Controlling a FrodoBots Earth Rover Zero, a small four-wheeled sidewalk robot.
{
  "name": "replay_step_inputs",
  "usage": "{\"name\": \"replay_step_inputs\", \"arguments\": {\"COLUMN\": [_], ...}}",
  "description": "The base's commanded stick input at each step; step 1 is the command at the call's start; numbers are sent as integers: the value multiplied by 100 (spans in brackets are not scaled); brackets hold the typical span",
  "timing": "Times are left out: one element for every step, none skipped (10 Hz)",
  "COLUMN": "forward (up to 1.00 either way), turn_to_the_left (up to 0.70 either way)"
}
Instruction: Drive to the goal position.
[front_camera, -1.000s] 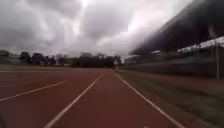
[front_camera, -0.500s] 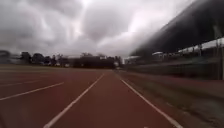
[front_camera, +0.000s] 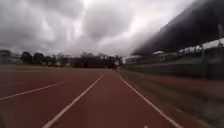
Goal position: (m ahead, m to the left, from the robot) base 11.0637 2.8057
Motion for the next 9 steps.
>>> {"name": "replay_step_inputs", "arguments": {"forward": [70,70,70,70,70,70,70,70,70], "turn_to_the_left": [0,0,0,0,0,0,0,0,0]}}
